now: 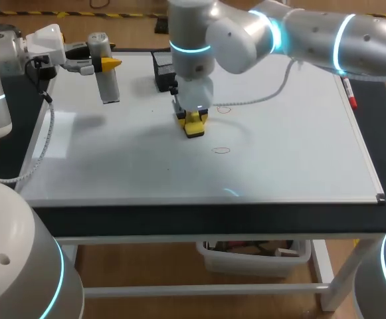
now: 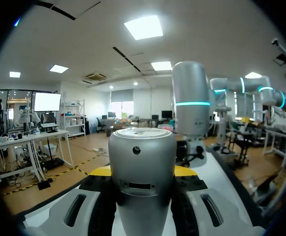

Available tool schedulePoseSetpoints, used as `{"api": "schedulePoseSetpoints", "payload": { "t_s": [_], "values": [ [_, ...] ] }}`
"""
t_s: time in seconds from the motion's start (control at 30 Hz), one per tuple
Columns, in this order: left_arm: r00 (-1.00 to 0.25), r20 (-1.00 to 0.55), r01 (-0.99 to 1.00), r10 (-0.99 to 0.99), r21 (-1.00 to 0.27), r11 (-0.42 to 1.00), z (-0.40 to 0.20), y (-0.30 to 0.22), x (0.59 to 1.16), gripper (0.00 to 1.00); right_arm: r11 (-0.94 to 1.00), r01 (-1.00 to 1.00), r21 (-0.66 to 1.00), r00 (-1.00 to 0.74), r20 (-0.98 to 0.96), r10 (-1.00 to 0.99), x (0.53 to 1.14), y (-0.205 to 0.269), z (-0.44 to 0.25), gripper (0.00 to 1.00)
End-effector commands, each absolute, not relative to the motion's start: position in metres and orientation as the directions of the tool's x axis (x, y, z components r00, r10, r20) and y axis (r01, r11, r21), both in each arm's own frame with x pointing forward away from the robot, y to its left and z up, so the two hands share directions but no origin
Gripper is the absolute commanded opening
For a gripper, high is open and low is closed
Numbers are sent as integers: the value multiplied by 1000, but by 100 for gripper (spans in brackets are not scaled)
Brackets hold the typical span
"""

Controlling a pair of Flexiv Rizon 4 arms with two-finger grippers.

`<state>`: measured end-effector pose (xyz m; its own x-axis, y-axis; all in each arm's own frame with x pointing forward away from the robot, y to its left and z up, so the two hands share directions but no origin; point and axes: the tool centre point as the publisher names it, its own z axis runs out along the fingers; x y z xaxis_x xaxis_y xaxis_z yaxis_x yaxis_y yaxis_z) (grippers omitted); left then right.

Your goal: Pick up the inspection probe, press it on each red-marked spot on the whiteboard one by one, put down the probe, pick up the eraser, and wipe off all the red marks.

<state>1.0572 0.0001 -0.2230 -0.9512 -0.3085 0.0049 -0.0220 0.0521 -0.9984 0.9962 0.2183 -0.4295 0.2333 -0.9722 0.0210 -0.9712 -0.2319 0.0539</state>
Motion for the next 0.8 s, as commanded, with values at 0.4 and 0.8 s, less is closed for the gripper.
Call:
{"api": "schedulePoseSetpoints", "payload": {
  "t_s": [0.4, 0.8],
  "values": [
    [-951, 3, -20, -308, -999, 51, -223, 0, 1058, 0, -235, -971, 36, 236, 27, -971, 1006, 193, -399, 0],
    [-951, 3, -20, -308, -999, 51, -223, 0, 1058, 0, -202, -979, 34, 202, -6, -979, 1016, 165, -375, 0]
  ]
}}
